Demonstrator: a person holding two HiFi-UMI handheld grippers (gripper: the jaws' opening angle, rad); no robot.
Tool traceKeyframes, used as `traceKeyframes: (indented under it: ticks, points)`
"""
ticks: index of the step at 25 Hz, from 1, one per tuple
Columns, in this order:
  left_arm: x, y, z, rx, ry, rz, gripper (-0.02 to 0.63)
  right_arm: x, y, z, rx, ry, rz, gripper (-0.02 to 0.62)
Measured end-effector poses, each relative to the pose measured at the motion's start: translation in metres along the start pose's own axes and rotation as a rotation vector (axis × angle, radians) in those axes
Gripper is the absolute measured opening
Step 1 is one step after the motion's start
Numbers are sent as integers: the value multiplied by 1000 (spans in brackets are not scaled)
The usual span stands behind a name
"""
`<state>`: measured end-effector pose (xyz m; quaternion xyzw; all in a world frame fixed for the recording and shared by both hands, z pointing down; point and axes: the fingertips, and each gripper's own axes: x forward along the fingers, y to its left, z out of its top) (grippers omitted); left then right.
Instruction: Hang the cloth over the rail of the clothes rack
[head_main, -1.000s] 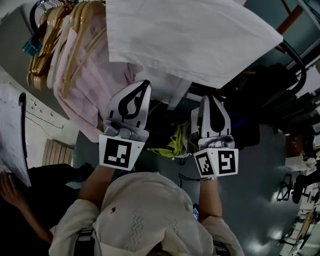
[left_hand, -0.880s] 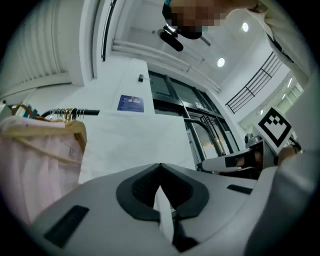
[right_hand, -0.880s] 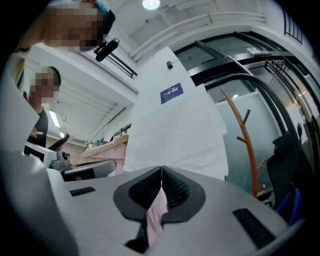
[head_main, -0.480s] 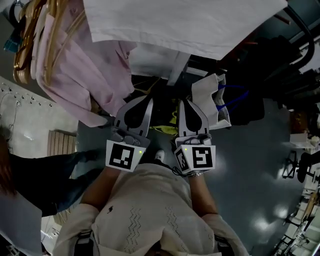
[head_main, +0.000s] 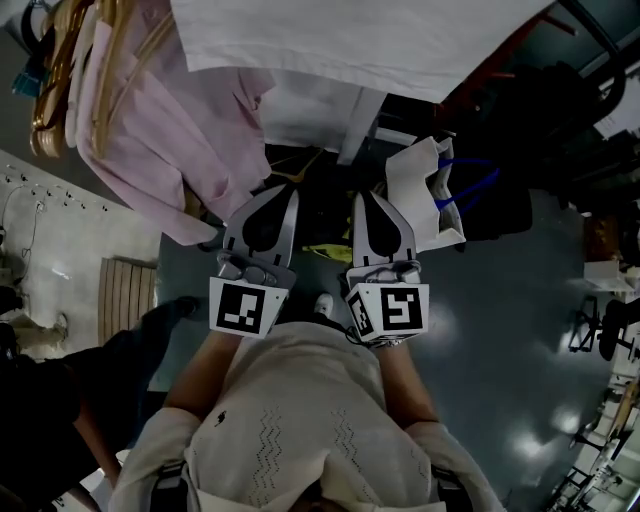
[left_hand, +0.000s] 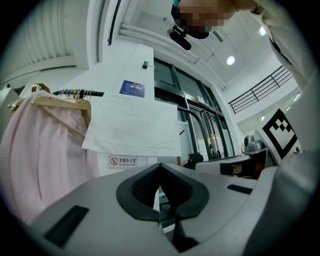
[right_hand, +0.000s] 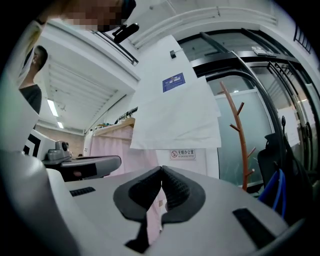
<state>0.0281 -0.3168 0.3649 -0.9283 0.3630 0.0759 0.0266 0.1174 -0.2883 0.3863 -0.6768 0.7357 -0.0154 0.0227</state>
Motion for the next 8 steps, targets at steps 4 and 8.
traceKeyframes:
  ticks: [4,8]
  points:
    - [-1,-3,2,13,-4,5,11,-3,0,-2,13,6,-3,18]
    - [-4,-8,1,9,-2,7,11,-7,-4,-2,26,9,-12,18]
